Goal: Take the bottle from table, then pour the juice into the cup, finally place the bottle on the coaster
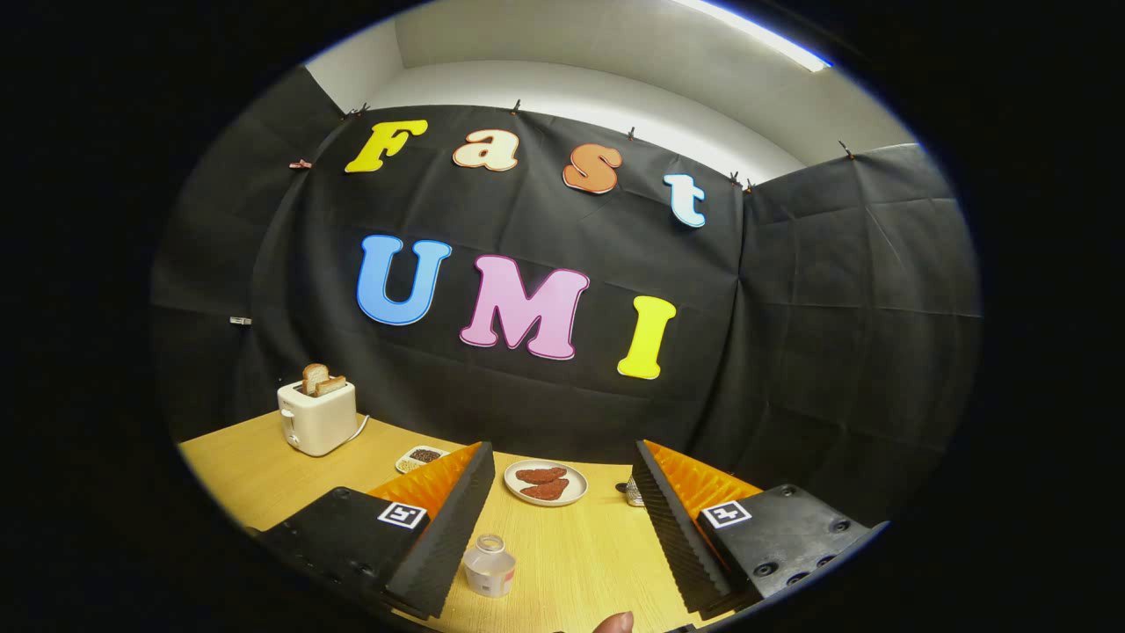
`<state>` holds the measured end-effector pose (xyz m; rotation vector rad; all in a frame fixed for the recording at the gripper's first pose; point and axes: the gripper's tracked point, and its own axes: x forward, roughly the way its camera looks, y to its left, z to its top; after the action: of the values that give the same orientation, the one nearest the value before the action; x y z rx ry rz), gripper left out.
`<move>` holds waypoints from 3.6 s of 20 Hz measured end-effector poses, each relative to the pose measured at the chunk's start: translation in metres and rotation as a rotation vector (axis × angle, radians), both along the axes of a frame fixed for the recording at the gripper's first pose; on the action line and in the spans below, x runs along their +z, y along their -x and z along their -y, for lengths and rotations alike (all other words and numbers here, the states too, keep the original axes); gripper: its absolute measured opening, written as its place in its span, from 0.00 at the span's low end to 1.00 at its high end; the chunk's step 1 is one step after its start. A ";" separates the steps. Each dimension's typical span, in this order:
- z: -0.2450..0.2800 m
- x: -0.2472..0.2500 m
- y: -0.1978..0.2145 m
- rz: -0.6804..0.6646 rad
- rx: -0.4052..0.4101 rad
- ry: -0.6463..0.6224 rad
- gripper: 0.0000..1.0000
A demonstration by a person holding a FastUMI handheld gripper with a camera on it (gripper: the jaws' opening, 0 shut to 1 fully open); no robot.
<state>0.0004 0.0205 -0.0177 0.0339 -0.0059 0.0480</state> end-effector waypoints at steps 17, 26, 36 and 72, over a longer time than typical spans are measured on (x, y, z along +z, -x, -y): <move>-0.061 -0.152 -0.018 -0.012 0.140 -0.064 0.97; -0.090 -0.235 -0.036 -0.084 0.158 -0.090 0.97; -0.097 -0.256 -0.055 -0.149 0.143 -0.098 0.77; -0.177 -0.171 -0.041 -0.018 0.289 1.225 0.71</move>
<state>0.0415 0.1970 -0.1885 -1.1911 0.0469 0.3330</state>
